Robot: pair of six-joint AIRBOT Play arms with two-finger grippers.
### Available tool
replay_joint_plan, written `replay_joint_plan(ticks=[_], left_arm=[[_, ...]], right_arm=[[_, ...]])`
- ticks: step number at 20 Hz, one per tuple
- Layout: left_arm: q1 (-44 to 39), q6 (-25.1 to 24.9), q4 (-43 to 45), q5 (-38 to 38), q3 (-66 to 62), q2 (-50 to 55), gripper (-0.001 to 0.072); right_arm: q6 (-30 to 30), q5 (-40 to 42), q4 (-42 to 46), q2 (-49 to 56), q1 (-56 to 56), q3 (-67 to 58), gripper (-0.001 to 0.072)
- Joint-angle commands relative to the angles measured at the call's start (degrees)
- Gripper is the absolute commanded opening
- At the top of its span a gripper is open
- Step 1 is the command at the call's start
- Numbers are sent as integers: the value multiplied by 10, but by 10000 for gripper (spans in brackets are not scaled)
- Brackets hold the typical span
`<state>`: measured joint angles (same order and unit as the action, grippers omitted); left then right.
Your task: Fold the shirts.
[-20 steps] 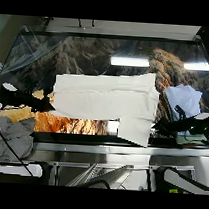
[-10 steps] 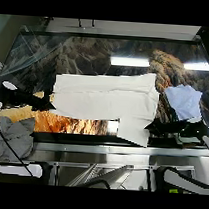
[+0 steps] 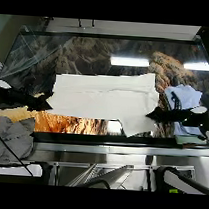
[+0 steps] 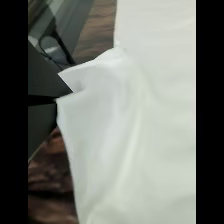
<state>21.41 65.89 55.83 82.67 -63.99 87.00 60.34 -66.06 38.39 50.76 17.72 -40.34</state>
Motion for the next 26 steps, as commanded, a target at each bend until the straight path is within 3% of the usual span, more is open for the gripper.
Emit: replay_joint_plan(ticks=[1, 5, 8, 13, 17, 18, 19, 20, 21, 22, 23, 24, 26], left_arm=[[22, -4, -5, 27, -20, -20, 13], [-18, 17, -4, 35, -104, 23, 13], [-62, 40, -3, 23, -208, 90, 14], [-88, 94, -3, -8, -370, 212, 14], [-108, 107, -5, 8, -460, 293, 14], [-113, 107, -5, 8, -483, 305, 15], [-115, 107, -4, 8, -501, 311, 16], [-120, 107, -4, 8, -519, 313, 84], [-120, 107, -4, 8, -533, 312, 497], [-118, 111, -3, 4, -545, 309, 691], [-114, 111, -3, -5, -547, 303, 689], [-111, 112, -4, -21, -537, 292, 688], [-104, 122, -5, -56, -504, 267, 688]], right_arm=[[-21, 6, -4, -31, 3, -71, 21], [-76, 119, -54, 50, -34, -154, 21], [-113, 140, -76, 177, -57, -263, 22], [-115, 161, -76, 367, -64, -445, 23], [-134, 194, -76, 432, -71, -485, 28], [-141, 205, -76, 432, -70, -485, 113], [-141, 207, -72, 430, -68, -489, 328], [-141, 196, -56, 428, -64, -497, 419], [-136, 178, -29, 424, -55, -508, 419], [-118, 160, 2, 421, -47, -518, 462], [-82, 140, 32, 421, -37, -529, 597], [-54, 125, 48, 421, -26, -531, 660], [-45, 100, 52, 428, -8, -531, 660]])
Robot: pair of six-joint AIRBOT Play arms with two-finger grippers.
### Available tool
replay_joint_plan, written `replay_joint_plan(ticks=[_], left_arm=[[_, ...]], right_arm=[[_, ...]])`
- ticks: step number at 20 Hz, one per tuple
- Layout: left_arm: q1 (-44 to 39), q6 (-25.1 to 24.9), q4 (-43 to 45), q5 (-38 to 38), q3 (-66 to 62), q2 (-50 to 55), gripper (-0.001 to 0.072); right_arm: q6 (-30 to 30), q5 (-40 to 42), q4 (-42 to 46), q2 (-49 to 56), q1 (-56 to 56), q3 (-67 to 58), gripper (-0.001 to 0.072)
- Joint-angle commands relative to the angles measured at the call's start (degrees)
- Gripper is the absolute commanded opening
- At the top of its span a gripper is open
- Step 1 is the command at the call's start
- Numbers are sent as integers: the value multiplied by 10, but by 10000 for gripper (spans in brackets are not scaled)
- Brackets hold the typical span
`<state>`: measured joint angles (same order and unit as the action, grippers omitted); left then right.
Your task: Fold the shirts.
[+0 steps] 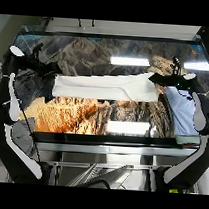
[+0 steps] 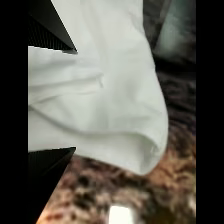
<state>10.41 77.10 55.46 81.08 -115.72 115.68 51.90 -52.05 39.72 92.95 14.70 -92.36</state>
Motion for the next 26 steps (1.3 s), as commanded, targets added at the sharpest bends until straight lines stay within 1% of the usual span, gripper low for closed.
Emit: replay_joint_plan(ticks=[1, 5, 10, 11, 12, 13, 14, 15, 18, 20, 22, 23, 25, 26], left_arm=[[7, 10, 0, -41, 18, -26, 688], [-1, 19, -2, -14, 18, -31, 688], [-32, 19, -2, 18, 18, -31, 687], [-42, 19, -2, 21, 18, -31, 686], [-52, 19, -2, 24, 18, -31, 678], [-64, 19, -1, 24, 18, -31, 491], [-77, 19, -2, 24, 18, -31, 173], [-92, 18, -2, 23, 18, -31, 14], [-145, 18, -2, 12, 18, -30, 14], [-193, 19, -2, 1, 18, -21, 14], [-251, 19, -1, -29, 18, 0, 14], [-283, 19, 0, -64, 18, 13, 14], [-340, 23, 5, -160, 18, 34, 13], [-362, 37, 6, -207, 17, 44, 13]], right_arm=[[39, -52, 38, 11, 28, -11, 660], [38, -100, 26, 37, 23, -11, 660], [38, -114, 10, 55, -9, -11, 635], [38, -115, 10, 56, -15, -11, 458], [38, -114, 6, 56, -19, -11, 329], [38, -114, -10, 56, -20, -11, 225], [34, -114, -33, 56, -19, -12, 78], [34, -115, -51, 56, -19, -16, 23], [35, -157, -77, 38, -21, -49, 22], [39, -188, -118, 10, -22, -69, 22], [46, -207, -156, -28, -24, -85, 22], [52, -209, -160, -49, -28, -91, 22], [72, -209, -160, -89, -35, -95, 22], [84, -210, -160, -103, -42, -95, 21]])
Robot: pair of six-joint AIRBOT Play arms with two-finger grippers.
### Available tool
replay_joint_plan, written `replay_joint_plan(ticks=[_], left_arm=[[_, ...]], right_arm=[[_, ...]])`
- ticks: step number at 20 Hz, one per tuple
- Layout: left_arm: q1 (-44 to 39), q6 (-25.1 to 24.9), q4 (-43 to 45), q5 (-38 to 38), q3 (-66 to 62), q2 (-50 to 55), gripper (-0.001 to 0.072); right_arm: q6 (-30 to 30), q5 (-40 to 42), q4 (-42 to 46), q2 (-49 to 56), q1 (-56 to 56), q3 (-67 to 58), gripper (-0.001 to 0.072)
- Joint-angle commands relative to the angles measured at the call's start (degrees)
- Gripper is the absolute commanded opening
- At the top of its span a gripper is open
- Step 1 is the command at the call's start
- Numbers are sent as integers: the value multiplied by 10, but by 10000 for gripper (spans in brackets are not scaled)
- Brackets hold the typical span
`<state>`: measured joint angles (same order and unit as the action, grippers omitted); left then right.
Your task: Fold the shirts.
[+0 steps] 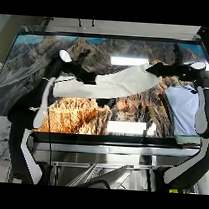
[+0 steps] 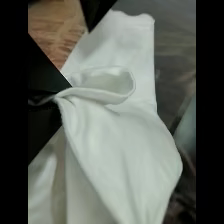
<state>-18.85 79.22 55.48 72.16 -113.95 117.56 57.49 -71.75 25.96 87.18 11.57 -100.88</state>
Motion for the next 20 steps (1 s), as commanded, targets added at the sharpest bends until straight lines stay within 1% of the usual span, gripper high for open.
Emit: replay_joint_plan(ticks=[1, 3, 6, 8, 9, 11, 14, 17, 18, 20], left_arm=[[-91, 28, 5, -161, -1, 38, 13], [-123, 40, 2, -215, -3, 64, 13], [-152, 40, 2, -206, -59, 117, 13], [-155, 40, -1, -214, -63, 116, 13], [-148, 40, -1, -203, -63, 107, 13], [-123, 37, -1, -153, -57, 70, 13], [-52, 16, 0, -67, -17, -28, 13], [46, 12, -1, 48, -23, -111, 13], [78, 13, -1, 71, -24, -135, 14], [133, 17, -1, 85, -24, -175, 13]], right_arm=[[37, -18, -22, -58, -15, -9, 22], [52, -28, -22, -83, -19, -10, 22], [69, -41, -22, -104, -18, -11, 22], [75, -52, -22, -105, -18, -11, 22], [79, -52, -20, -103, -18, -11, 22], [79, -52, -20, -103, -18, -11, 21], [79, -38, -15, -103, -42, -11, 22], [79, 31, 4, -90, -126, -11, 21], [78, 62, 4, -79, -164, -11, 22], [66, 144, 4, -45, -248, -11, 22]])
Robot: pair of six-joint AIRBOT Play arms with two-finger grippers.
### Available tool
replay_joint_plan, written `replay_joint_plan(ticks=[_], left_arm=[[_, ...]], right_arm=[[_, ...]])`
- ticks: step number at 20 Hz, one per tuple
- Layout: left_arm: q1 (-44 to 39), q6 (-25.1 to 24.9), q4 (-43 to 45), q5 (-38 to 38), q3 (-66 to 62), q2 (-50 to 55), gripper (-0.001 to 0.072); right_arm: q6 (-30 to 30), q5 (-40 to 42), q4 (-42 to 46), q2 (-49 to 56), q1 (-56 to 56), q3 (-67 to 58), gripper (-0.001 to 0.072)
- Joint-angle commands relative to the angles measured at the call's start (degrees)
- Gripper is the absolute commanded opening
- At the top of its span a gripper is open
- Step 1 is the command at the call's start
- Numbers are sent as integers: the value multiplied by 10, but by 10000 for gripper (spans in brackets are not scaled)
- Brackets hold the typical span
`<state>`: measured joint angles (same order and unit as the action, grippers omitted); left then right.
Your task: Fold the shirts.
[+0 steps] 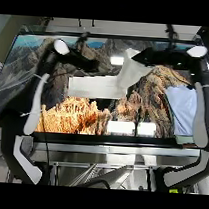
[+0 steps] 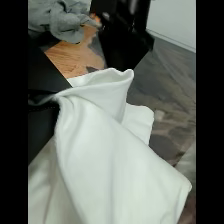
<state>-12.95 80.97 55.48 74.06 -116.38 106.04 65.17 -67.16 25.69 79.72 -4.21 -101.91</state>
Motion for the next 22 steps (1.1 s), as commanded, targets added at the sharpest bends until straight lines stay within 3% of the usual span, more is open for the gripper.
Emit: replay_joint_plan(ticks=[1, 3, 5, 6, 8, 9, 10, 12, 13, 14, 16, 18, 20, 22], left_arm=[[100, 9, -1, 67, 0, -77, 14], [135, 16, -1, 68, 0, -102, 13], [156, 16, -2, 70, 0, -115, 13], [161, 16, -2, 71, 0, -116, 14], [161, 15, -2, 92, 0, -115, 13], [158, 14, -1, 101, 1, -115, 13], [158, 14, -1, 102, 1, -115, 14], [158, 14, -2, 97, 0, -115, 14], [158, 14, -2, 99, 0, -115, 13], [158, 14, -2, 103, 0, -115, 14], [158, 14, -2, 109, 0, -115, 14], [158, 14, -2, 120, 0, -115, 14], [158, 14, -2, 126, 1, -115, 14], [158, 14, -2, 125, 1, -115, 14]], right_arm=[[-22, 148, 6, 54, -136, 0, 22], [-43, 265, 4, 108, -226, 0, 22], [-123, 413, -37, 166, -310, -1, 42], [-182, 475, -95, 194, -346, -6, 208], [-327, 499, -156, 221, -383, -32, 584], [-354, 487, -155, 216, -386, -44, 666], [-352, 472, -154, 199, -379, -49, 663], [-349, 444, -119, 155, -351, -49, 571], [-319, 420, -74, 136, -331, -49, 571], [-245, 391, -7, 118, -303, -49, 571], [-49, 313, 157, 98, -237, -49, 571], [104, 194, 283, 93, -167, -49, 571], [153, 108, 340, 101, -108, -46, 585], [158, 64, 343, 120, -64, -46, 607]])
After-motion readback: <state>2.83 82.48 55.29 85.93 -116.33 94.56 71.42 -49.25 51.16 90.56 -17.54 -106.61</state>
